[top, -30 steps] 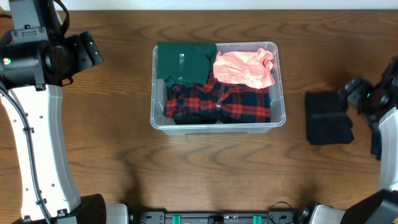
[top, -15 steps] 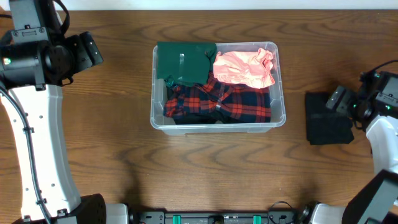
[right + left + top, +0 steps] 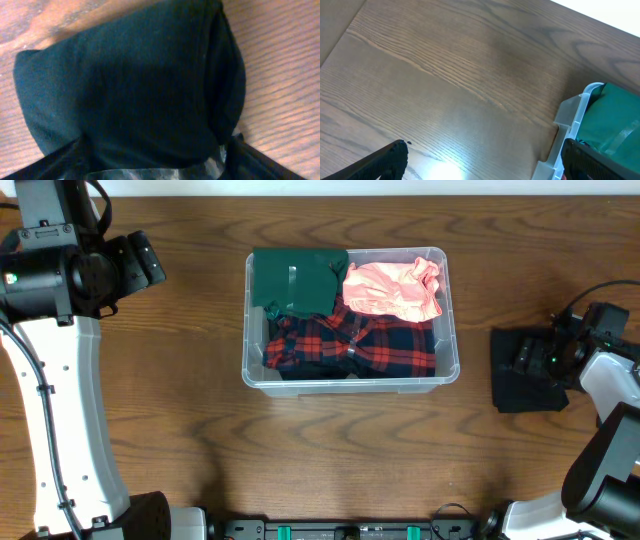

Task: Pack container
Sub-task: 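Move the right gripper back to the folded black garment and grasp it, then carry the black garment with the right gripper and lower it into the bin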

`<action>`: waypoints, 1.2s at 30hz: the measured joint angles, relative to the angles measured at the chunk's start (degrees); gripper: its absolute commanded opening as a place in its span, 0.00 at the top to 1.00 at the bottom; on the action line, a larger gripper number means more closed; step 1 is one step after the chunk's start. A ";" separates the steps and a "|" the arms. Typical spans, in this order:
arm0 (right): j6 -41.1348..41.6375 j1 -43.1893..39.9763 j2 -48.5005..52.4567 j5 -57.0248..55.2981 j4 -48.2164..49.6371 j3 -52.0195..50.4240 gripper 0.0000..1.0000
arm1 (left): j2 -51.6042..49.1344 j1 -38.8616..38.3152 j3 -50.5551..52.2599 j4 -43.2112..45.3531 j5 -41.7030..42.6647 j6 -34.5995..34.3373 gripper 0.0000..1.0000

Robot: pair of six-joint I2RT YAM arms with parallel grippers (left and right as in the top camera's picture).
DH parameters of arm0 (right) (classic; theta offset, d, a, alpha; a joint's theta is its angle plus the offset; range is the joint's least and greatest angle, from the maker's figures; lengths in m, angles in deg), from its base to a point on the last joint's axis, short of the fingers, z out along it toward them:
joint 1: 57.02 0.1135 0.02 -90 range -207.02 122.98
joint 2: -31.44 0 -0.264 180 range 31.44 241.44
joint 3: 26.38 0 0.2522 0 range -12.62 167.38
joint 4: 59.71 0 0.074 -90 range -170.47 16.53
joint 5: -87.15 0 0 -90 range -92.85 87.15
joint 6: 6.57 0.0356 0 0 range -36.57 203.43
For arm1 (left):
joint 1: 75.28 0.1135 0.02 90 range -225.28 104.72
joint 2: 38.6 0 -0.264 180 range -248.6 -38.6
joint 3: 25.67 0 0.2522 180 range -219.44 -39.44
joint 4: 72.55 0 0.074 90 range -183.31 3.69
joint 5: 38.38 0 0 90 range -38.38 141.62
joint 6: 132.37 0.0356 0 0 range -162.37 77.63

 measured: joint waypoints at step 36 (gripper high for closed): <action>-1.03 2.97 -5.60 24.37 -30.77 36.85 0.99 | 0.00 0.00 0.00 0.00 -0.02 0.02 0.02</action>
